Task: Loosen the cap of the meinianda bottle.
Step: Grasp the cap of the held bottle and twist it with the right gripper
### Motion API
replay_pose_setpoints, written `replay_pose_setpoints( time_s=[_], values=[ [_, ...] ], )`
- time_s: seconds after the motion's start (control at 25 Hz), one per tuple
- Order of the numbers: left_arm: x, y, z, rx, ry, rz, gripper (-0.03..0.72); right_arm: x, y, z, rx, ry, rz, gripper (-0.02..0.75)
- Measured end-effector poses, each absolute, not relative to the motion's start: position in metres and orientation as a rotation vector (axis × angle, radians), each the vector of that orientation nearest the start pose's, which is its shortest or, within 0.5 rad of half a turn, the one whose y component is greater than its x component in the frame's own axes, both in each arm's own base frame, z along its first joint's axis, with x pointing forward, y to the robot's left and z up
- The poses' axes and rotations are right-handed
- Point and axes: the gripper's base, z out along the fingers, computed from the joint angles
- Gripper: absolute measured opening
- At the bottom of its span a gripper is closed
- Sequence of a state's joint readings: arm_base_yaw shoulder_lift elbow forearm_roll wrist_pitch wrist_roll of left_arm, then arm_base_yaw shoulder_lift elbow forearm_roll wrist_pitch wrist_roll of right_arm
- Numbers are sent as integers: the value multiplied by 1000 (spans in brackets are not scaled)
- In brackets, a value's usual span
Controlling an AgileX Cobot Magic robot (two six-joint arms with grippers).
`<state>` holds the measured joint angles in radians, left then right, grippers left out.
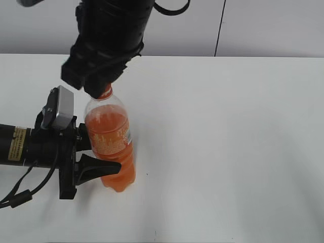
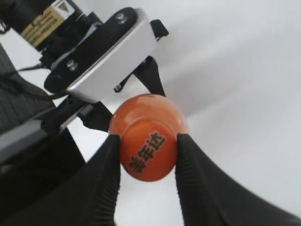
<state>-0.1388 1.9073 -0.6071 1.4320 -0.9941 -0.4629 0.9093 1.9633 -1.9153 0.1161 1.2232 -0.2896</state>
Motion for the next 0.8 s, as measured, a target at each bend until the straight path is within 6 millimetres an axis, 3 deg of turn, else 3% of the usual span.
replay_pose_setpoints(
  time_s=[0.2, 0.32, 0.48, 0.8],
  values=[
    [252, -112, 107, 1322, 1732, -854, 379, 255, 343, 318, -2026, 1865, 194, 271],
    [252, -111, 107, 1322, 1734, -854, 379, 256, 343, 318, -2213, 1622, 118, 271],
    [252, -111, 107, 1322, 1734, -854, 379, 257, 343, 318, -2293, 1499, 80, 271],
    [252, -111, 107, 1321, 1734, -854, 377, 254, 338, 329, -2285, 1465, 61, 269]
  ],
)
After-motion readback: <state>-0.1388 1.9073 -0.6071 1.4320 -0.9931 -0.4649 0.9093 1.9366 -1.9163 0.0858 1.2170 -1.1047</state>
